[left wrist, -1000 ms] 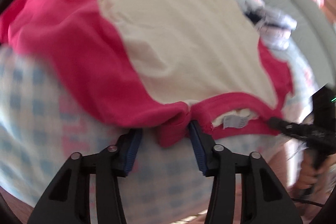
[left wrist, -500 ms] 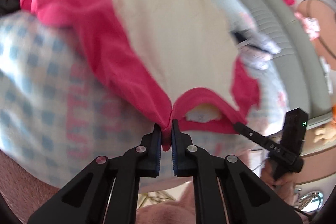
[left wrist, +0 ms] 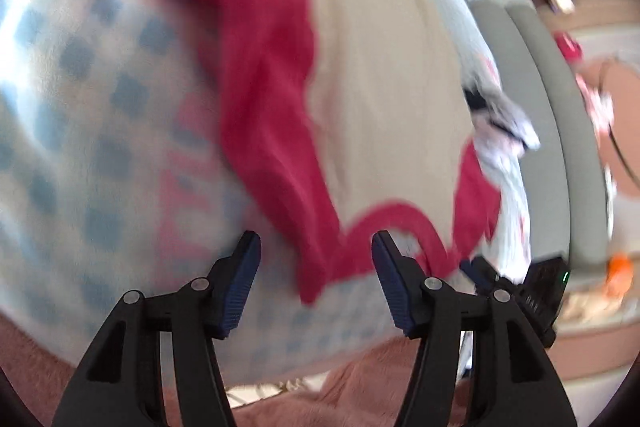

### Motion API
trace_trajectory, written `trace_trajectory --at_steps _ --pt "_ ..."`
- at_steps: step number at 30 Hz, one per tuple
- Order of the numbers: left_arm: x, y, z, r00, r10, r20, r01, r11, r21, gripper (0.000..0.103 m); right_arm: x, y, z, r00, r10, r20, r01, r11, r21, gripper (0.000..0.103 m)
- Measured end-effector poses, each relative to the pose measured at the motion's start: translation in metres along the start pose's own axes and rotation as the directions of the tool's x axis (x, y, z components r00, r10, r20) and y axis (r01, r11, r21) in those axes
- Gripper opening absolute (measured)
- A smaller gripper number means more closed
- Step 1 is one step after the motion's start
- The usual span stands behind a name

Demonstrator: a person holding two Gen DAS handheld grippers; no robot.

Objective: Fold clothes

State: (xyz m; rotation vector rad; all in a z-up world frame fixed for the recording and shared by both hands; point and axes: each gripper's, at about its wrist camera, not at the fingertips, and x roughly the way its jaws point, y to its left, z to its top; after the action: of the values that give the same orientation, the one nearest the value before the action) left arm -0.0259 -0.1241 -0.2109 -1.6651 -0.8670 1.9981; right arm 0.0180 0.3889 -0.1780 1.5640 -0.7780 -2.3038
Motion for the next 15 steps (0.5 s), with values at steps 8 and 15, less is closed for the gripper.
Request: trace_trajectory --at_steps 8,15 --pt "0.025 -0.019 0.014 0.998 0.03 0.051 -0.033 0.997 0.069 0.026 0.029 -0.008 0.007 1.0 0.013 -0.01 -0.012 0.998 0.06 0.036" --pt "0.025 0.007 0.014 0.999 -0.021 0.04 0.021 1.0 -0.001 0.03 0.035 -0.013 0.003 1.0 0.023 -0.002 -0.023 0.996 0.087 0.041"
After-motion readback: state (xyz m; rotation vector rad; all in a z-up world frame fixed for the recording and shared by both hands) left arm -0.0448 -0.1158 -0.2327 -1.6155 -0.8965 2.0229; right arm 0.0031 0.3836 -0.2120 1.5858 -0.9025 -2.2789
